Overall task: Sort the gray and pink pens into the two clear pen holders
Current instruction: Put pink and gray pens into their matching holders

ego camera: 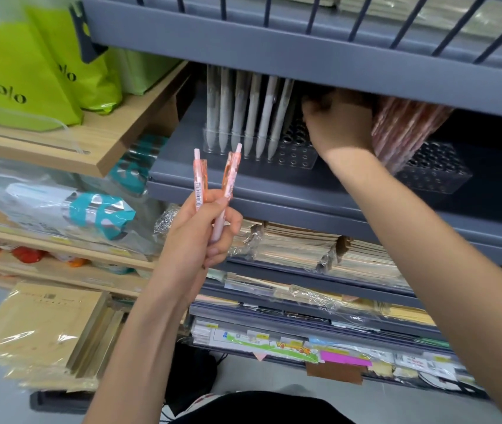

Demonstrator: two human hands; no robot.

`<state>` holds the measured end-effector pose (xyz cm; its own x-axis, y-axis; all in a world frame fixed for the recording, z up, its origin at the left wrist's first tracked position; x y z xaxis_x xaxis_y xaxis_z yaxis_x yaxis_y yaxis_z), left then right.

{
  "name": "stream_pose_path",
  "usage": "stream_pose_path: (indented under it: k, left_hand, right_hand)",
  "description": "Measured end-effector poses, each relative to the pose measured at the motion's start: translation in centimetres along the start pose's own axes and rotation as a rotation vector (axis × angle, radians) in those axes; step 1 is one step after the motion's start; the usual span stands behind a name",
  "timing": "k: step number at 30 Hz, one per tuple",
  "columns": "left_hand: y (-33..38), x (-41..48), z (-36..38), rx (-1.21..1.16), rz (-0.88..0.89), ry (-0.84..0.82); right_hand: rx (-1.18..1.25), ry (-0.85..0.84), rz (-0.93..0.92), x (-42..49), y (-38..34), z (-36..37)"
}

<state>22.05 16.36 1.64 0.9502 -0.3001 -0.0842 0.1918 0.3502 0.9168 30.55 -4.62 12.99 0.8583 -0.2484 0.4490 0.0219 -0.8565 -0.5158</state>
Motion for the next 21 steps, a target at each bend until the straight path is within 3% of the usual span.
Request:
stream_pose_path:
  k: [2,4,6,8,15,21]
  left_hand:
    - [0.0,0.1,0.4,-0.011,0.005,-0.012]
    - [-0.1,0.1,1.1,-0.005,0.008,-0.041]
    - [-0.4,0.2,2.0,0.019,0.017,-0.066]
    - [-0.8,0.4,3.1,0.045,0.021,-0.096]
    - [-2.1,1.0,7.2,0.127,0.030,-0.133]
    - [-3.5,1.6,10.3,-0.073,-0.097,-0.146]
  right_hand:
    - [0.248,0.016,-0.017,-1.9,-0.2,-0.5]
    - [0.424,-0.113,-0.025,-4.8,-0.5,-0.7]
    - [0.444,-0.294,-0.044,-7.3,-0.5,-0.8]
    - [0.464,-0.355,-0.047,-8.8,-0.2,-1.3]
    - [0.706,-0.266,0.087,-10.5,3.0,-4.3]
    - [0.810,0.168,0.131,-9.5,8.3,-10.9]
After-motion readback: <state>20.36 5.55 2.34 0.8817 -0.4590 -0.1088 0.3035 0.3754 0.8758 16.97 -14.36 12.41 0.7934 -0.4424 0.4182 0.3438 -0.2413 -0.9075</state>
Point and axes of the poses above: each hand's wrist, its own x-axis towards the middle knuckle, its own z-axis out of the palm, y = z × x, the point moved 5 cm from there along x, towards the middle knuckle, and after that the axes turned 6 degrees about -z, right-handed, at the moved point
